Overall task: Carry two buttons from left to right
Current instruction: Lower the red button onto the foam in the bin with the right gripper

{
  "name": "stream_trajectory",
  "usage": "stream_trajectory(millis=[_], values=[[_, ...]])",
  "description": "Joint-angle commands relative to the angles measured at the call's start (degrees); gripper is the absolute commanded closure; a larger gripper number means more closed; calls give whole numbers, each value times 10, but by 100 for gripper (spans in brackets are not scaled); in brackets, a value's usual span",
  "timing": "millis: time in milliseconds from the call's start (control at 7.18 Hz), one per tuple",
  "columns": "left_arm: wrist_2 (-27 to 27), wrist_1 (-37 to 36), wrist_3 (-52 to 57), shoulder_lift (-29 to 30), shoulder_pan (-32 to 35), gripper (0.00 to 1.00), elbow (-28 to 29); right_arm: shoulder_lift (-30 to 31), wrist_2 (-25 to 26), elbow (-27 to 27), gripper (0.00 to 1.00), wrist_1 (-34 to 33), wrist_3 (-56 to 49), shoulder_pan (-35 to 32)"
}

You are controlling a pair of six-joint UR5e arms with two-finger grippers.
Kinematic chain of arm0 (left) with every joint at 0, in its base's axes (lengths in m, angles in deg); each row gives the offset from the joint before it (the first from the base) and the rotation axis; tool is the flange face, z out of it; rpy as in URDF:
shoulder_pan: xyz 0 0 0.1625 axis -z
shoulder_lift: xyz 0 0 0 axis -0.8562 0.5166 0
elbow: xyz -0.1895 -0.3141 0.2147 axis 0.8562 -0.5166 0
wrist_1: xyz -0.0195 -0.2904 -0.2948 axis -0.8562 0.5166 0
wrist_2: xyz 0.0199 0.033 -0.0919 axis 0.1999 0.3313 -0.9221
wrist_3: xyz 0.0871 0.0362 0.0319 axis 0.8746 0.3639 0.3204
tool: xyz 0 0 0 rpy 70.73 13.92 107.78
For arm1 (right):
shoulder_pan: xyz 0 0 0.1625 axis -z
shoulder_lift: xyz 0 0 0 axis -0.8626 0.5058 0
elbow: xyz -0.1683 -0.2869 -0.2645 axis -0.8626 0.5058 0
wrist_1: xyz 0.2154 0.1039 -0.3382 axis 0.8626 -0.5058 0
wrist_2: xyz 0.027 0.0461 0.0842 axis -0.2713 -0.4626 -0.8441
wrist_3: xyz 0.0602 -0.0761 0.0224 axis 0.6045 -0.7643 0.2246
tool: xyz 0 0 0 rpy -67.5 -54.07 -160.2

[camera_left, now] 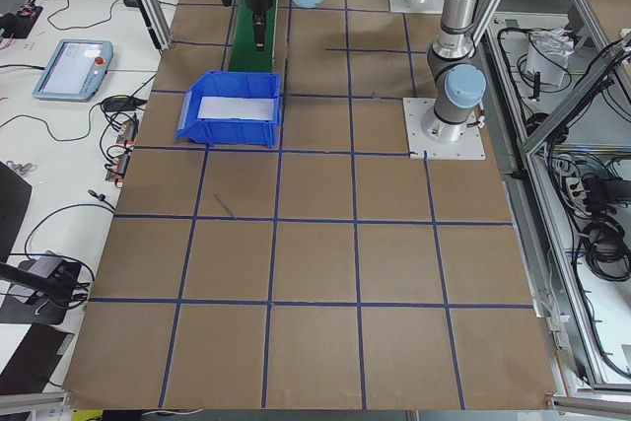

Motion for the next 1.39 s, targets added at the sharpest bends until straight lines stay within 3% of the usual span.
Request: stream_trajectory(millis=[0,836,1254], values=[[-2,-3,0,-1,-6,0,1,4,0,1,55,5,-1,1],[0,0,-3,0,-3,0,-1,7,0,1,50,8,-2,4],[5,-1,-1,0,-5,0,-1,75,1,4,50,67,-6,4]])
